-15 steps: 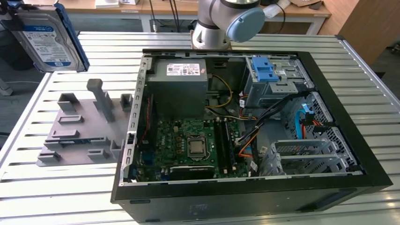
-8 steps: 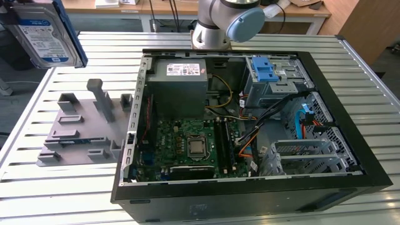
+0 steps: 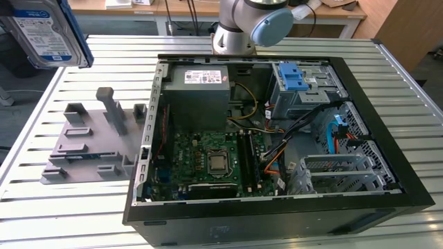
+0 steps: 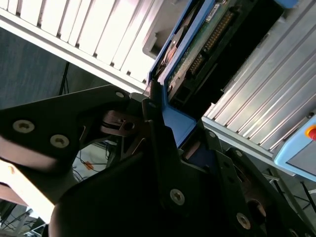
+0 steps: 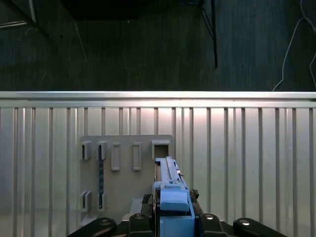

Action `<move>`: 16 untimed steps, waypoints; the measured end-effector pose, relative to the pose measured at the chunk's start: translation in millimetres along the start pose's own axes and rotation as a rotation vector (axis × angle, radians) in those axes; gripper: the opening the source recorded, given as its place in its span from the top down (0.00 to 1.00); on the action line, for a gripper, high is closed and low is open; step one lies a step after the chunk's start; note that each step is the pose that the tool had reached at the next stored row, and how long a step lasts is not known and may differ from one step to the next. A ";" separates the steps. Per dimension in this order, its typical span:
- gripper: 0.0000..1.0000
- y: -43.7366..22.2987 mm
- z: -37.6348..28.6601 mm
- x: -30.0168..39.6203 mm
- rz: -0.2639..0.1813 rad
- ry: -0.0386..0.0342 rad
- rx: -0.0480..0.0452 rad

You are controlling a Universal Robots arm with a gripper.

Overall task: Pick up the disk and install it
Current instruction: 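Pick up the disk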

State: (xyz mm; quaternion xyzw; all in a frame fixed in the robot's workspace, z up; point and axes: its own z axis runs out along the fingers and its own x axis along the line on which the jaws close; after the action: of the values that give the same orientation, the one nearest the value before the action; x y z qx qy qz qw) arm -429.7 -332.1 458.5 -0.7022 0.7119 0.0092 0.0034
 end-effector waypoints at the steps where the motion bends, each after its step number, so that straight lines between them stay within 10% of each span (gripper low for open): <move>1: 0.63 0.0 -2.3 0.0 0.000 -0.0001 0.0001; 16: 0.63 0.2 -27.8 -0.5 0.000 -0.0001 0.0000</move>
State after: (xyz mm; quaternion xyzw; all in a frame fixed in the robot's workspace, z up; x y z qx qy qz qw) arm -429.7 -332.1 486.3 -0.7022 0.7119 0.0092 0.0034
